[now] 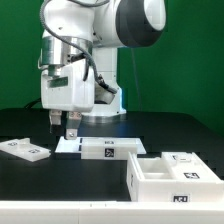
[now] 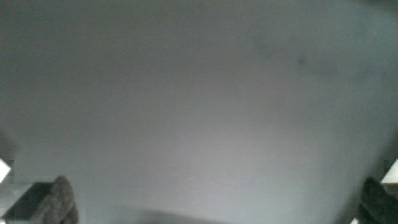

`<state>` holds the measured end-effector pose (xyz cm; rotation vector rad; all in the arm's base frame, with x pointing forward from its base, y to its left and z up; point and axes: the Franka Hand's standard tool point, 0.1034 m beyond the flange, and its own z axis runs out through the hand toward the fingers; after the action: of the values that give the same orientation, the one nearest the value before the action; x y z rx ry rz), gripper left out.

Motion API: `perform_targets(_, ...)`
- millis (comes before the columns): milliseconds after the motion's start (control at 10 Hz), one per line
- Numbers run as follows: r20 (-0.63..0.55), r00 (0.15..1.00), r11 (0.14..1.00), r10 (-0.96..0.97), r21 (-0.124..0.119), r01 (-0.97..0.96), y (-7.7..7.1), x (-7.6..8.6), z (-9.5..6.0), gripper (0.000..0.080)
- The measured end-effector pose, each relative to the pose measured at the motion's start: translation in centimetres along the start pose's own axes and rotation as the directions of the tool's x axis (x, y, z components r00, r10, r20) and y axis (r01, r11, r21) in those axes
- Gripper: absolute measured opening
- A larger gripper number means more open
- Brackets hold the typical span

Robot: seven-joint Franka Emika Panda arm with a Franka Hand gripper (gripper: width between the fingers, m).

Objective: Assemble cabinet

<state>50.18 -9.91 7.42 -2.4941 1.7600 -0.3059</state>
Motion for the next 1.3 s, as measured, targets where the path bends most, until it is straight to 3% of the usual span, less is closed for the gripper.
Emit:
perform_targets(200,0.002,0.999,0.999,-0.050,0.000,0.050,0.8,0.4,0.2,0.0797)
perform_targets(400,0.140,0.988,0.998,-0.061,-0.015,0.063,4.1,1.1,0.9,0.0797)
perform_targets(600,0.251,0.967,0.999,-0.050,0.002,0.051,7.4,3.3,0.7,0.0797)
perform_targets(1100,0.256,0.964,0.998,-0.065,-0.003,0.068,8.1,3.3,0.8,0.0797)
perform_targets(1200,0.269,0.952,0.988,-0.147,-0.009,0.155,9.0,3.1,1.0,0.0797)
perform_targets(1300,0.272,0.947,0.982,-0.170,-0.036,0.186,10.0,3.1,1.5,0.0797)
